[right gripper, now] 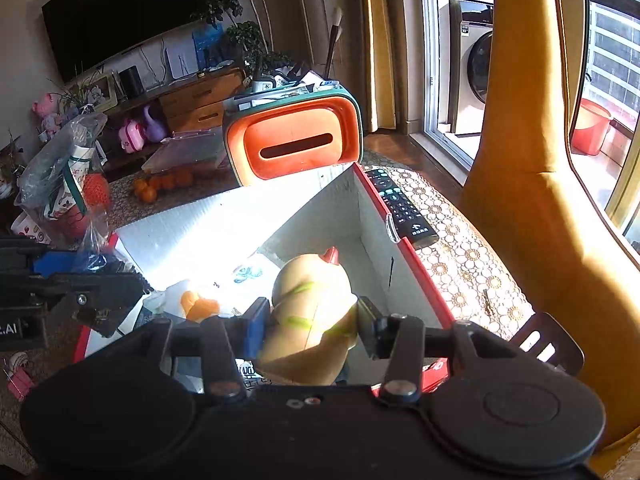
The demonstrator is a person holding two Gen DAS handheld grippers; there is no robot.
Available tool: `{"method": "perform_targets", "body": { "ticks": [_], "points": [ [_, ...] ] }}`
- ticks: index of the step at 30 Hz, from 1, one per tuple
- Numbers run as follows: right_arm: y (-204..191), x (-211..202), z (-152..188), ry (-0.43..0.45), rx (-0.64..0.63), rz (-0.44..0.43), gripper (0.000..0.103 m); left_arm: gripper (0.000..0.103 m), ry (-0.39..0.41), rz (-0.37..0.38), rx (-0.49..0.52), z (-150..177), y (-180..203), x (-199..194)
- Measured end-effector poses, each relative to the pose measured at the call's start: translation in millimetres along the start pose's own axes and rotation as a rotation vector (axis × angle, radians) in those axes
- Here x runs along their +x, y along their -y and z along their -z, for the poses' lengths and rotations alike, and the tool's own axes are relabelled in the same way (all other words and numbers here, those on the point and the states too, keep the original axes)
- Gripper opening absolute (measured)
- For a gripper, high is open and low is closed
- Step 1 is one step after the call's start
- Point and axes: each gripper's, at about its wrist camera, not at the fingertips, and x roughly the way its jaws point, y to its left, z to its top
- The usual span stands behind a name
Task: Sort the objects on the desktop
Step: 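Lift the clear bag with the left tool while the right tool carries the yellow toy toward the box, then lower the clear bag and yellow toy into the red box and open both tools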
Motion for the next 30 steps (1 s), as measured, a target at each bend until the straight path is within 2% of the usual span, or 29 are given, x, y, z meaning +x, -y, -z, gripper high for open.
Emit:
{"method": "perform_targets", "body": {
  "ticks": [10, 20, 30],
  "points": [
    [7, 25, 9, -0.052, -0.073, 0.043, 0.046, 0.032, -0.041, 0.047, 0.027, -1, 18, 47],
    [6, 40, 11, -0.075, -0.152, 0.070, 0.046, 0.032, -0.097, -0.002, 0.048, 11, 14, 76],
    [-1, 47, 18, -0.096, -0.227, 0.079, 0.049, 0.032, -0.126, -0.006, 0.040, 21, 8, 85]
  ]
}}
